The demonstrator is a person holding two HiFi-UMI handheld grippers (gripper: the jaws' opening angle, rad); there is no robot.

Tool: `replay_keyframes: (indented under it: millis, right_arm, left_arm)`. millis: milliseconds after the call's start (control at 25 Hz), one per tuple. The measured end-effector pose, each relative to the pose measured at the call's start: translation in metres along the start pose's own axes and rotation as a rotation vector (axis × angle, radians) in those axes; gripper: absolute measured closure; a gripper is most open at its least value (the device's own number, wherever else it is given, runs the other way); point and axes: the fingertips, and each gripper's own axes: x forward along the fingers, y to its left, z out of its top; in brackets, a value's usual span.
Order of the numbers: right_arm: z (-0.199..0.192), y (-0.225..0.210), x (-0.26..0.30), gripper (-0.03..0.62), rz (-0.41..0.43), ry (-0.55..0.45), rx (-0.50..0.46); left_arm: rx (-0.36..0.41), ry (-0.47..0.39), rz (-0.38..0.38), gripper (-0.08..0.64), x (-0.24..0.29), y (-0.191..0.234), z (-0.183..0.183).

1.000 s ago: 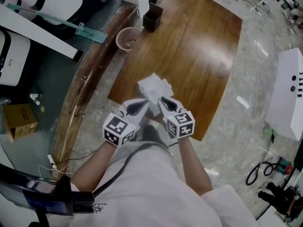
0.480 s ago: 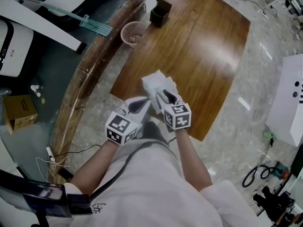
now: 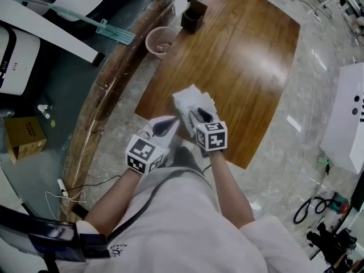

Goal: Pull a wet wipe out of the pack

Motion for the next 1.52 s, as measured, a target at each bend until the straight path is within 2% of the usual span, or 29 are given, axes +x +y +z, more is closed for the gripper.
replay_keyframes:
  millis: [240,400,520,600,680,720,920,1080,1240,1280,1360,1520]
  right_arm:
    - [-0.001,0.002,0.005,0.481,-0.007,0.044,-0.027]
    - [-0.001,0.007,0.006,0.538,-0.001,0.06,-0.033]
    - [-0.001,0.005,0.003,0.574,-0.036,0.046,-0.024]
    - [-0.002,0.004,0.001,0.565,-0.036,0.03,-0.003]
    - [-0.003,0.005,0.001,0.504,-0.025,0.025,0.011]
    - [-0.003,0.006,0.002,0.494,-0.027,0.027,0.011]
    - [-0.001,0.004,0.006,0.492,-0.079,0.031,0.024]
    - [0.0,0.002,0.008,0.492,-0.104,0.027,0.082]
    - [0.003,-0.004,0.01,0.506,-0.128,0.027,0.153]
    - [0.002,-0.006,0.011,0.509,-0.137,0.039,0.154]
    - [-0.001,-0.011,0.011,0.561,-0.149,0.064,0.144]
    - [-0.001,-0.01,0.008,0.575,-0.141,0.069,0.127]
  left_arm:
    - [0.019,-0.002,0.003,0.557,-0.006,0.003,0.0]
    - [0.02,-0.009,0.005,0.557,-0.011,0.005,0.001]
    - [0.022,-0.014,0.008,0.557,-0.017,0.006,0.001]
    - [0.023,-0.016,0.012,0.557,-0.021,0.008,0.0]
    - [0.023,-0.014,0.016,0.557,-0.025,0.009,-0.002]
    - [0.023,-0.014,0.018,0.557,-0.026,0.01,-0.003]
    - [0.023,-0.018,0.024,0.557,-0.035,0.011,-0.005]
    - [0.024,-0.02,0.029,0.557,-0.041,0.012,-0.008]
    - [0.023,-0.018,0.031,0.557,-0.047,0.013,-0.011]
    - [0.023,-0.019,0.032,0.557,-0.049,0.013,-0.011]
    - [0.022,-0.022,0.033,0.557,-0.05,0.013,-0.011]
    - [0.022,-0.031,0.034,0.557,-0.052,0.016,-0.009]
